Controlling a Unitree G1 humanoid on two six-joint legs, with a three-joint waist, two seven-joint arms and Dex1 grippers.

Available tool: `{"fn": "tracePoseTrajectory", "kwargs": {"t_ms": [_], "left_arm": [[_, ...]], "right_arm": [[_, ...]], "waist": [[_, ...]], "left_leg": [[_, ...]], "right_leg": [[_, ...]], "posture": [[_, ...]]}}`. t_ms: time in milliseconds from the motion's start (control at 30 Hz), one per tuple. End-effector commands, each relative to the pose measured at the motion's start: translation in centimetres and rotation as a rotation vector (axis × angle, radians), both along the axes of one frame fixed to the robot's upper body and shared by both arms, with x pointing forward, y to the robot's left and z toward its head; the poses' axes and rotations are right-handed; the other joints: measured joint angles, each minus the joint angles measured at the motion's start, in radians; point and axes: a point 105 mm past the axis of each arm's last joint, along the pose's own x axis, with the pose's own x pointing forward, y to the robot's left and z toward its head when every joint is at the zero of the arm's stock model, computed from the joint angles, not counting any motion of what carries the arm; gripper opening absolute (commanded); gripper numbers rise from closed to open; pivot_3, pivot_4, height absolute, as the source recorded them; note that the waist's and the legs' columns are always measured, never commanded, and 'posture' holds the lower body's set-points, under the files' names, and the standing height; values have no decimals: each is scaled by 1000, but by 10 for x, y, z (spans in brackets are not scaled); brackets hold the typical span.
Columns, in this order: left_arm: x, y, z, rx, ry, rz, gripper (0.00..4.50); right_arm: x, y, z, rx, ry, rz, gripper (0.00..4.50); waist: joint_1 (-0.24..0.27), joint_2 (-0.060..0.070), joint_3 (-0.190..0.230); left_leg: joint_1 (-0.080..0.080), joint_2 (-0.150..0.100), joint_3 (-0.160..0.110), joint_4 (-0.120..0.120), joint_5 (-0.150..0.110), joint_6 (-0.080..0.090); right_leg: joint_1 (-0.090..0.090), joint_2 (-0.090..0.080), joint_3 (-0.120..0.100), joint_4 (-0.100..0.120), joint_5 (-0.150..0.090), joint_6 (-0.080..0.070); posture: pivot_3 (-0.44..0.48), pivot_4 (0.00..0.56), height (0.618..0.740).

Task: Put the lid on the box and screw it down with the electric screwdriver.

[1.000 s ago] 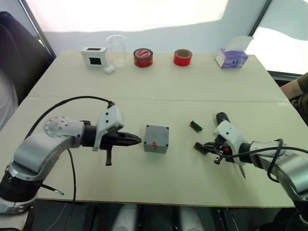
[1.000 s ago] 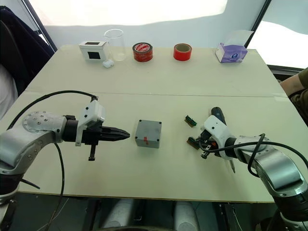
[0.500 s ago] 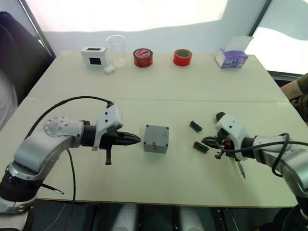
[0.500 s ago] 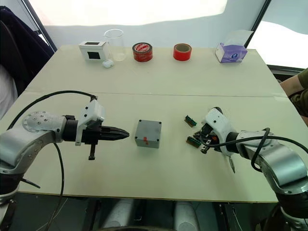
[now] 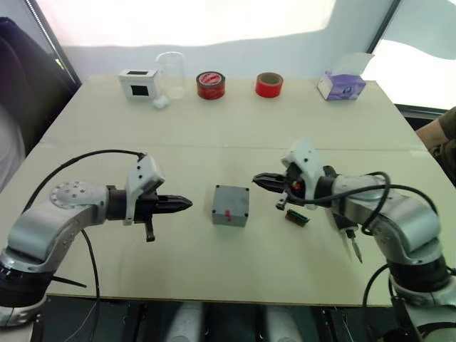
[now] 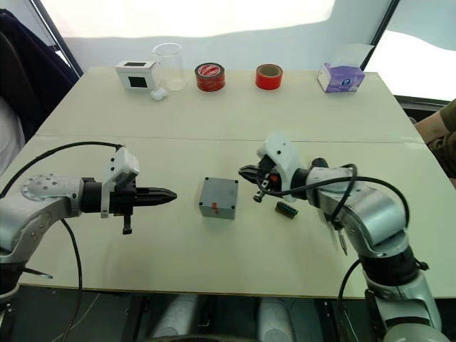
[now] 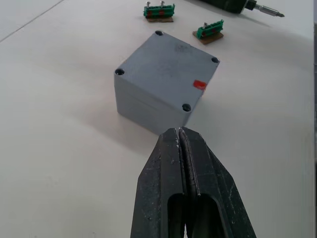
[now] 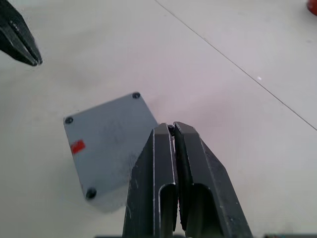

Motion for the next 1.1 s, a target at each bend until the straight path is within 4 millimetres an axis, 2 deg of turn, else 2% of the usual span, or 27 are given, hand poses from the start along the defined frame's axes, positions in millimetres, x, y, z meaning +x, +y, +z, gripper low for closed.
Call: {"fn": "tracePoseTrajectory", "kwargs": {"t_ms": [33, 167, 500, 1100], "left_arm": [[-3, -2, 14, -15, -55, 7, 0], [-5, -4, 13, -18, -53, 10, 0], [-5, -5, 13, -20, -51, 15, 0], [-3, -6, 13, -19, -59, 19, 0]], "right_arm": [[2, 1, 7, 3, -48, 3, 54], [3, 7, 1, -5, -39, 27, 54], [3, 3, -13, -44, -9, 31, 54], [9, 1, -21, -67, -3, 13, 54]], "waist": [[-1, 0, 0], [-5, 0, 0], [-5, 0, 0], [-5, 0, 0]], "left_leg": [[0, -1, 0, 0, 0, 0], [0, -1, 0, 0, 0, 0], [0, -1, 0, -1, 0, 0], [0, -1, 0, -1, 0, 0]], "right_leg": [[0, 0, 0, 0, 0, 0], [0, 0, 0, 0, 0, 0], [-1, 0, 0, 0, 0, 0], [-1, 0, 0, 0, 0, 0]], "posture": [[0, 150, 740], [0, 150, 740], [0, 150, 740], [0, 150, 740]]}}
